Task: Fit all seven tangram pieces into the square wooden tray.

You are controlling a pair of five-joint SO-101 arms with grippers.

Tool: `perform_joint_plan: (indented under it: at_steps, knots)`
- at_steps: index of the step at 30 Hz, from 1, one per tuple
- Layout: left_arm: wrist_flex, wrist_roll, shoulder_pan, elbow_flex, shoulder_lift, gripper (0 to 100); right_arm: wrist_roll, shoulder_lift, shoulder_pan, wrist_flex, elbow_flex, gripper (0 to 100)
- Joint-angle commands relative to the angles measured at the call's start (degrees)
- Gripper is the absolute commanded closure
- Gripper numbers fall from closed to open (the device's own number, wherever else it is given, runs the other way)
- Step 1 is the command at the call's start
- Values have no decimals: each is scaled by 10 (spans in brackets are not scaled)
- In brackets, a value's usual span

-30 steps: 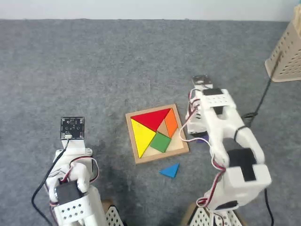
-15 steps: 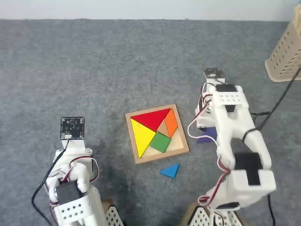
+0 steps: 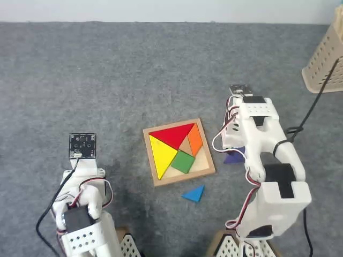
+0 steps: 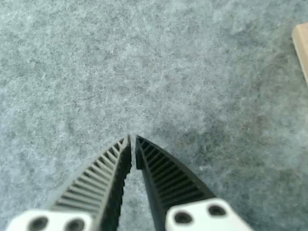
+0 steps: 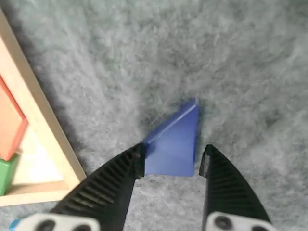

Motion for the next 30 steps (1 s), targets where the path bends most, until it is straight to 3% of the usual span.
perform_joint_plan:
  at_steps: [1, 11, 20, 30]
  knots:
    - [4, -3, -3, -4, -8, 987, -14, -13, 18, 6, 4, 795]
    - [4, -3, -3, -4, -8, 987, -48, -124, 15, -14, 74, 773]
    - [4, -3, -3, -4, -8, 987, -220, -32, -28, -7, 1, 713]
    - [4, -3, -3, -4, -8, 987, -302, 66, -36, 29, -90, 713]
